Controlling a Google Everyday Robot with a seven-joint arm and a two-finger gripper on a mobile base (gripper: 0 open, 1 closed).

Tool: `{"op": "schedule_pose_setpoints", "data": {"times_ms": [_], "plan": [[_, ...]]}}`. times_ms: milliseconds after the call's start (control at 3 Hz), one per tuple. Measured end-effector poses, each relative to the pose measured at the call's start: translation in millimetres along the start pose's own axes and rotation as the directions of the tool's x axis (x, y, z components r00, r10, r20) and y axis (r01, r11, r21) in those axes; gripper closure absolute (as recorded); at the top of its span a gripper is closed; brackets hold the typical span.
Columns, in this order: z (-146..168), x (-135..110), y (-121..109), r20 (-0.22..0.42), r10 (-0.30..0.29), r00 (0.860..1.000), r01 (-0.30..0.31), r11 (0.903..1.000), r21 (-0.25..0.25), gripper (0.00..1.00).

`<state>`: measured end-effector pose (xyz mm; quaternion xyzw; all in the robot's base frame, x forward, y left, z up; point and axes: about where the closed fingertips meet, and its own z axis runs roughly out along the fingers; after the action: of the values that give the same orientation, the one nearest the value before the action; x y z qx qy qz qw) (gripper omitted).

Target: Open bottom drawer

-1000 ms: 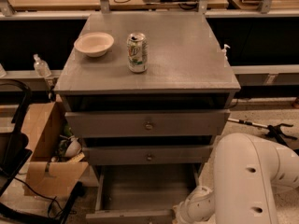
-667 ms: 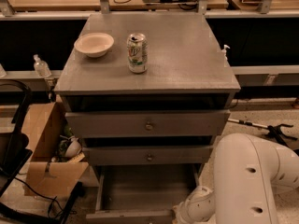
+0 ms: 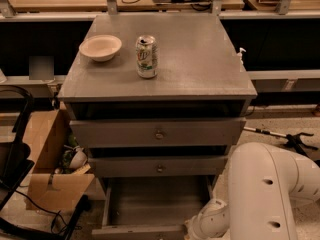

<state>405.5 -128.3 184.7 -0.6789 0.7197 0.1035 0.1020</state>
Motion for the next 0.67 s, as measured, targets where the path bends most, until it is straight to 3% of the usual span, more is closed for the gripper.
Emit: {"op": "schedule_pose_setpoints", "data": {"times_ms": [667], "plan": [[0.0, -0.1, -0.2, 0.000, 0.000, 1.000, 0.000, 1.0000, 0.000, 0.34]]}}
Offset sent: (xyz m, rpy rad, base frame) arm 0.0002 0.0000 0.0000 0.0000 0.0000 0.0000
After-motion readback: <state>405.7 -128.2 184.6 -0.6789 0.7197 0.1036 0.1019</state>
